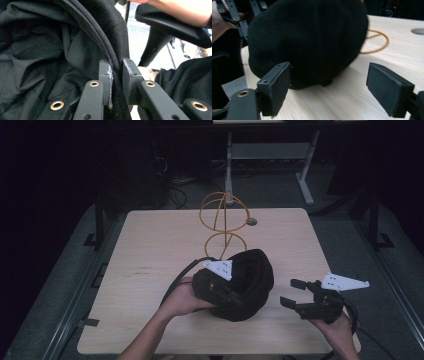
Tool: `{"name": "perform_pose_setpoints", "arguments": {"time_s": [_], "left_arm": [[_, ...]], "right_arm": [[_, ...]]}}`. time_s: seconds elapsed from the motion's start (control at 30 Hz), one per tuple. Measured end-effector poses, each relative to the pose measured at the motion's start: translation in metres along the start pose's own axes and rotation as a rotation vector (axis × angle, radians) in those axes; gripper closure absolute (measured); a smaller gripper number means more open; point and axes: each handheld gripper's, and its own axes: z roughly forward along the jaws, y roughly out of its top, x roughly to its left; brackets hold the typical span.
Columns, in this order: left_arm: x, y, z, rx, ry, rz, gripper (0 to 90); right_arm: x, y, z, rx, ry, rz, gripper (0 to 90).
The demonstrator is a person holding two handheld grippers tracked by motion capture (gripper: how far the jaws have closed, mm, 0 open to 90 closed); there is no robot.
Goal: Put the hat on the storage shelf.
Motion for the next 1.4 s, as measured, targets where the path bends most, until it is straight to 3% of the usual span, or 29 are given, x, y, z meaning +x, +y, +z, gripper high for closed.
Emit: {"name": "perform_pose_setpoints", "arguments": {"time_s": [0.13,0.37,0.57,0.87,1.07,1.4], "left_arm": [[-0.003,0.009,-0.002,-0.023,-0.014,0.025,78.6],[-0.009,0.021,-0.002,-0.05,-0.044,0.06,78.6],[-0.016,0.03,0.003,-0.045,-0.068,0.101,78.5],[-0.017,0.036,0.002,-0.052,-0.07,0.113,78.2],[-0.014,0.029,-0.003,-0.07,-0.055,0.103,77.8],[-0.012,0.022,-0.009,-0.131,-0.038,0.079,76.2]], "right_arm": [[0.004,0.005,0.004,-0.026,0.033,-0.015,18.6],[0.006,0.01,0.007,-0.064,0.019,-0.026,23.3],[0.006,0.011,0.005,-0.13,0.036,-0.025,47.7],[0.006,0.01,0.006,-0.183,0.083,-0.009,81.5],[0.007,0.012,0.0,-0.198,0.075,-0.002,85.2],[0.014,0.035,-0.015,-0.257,0.062,-0.026,86.1]]}}
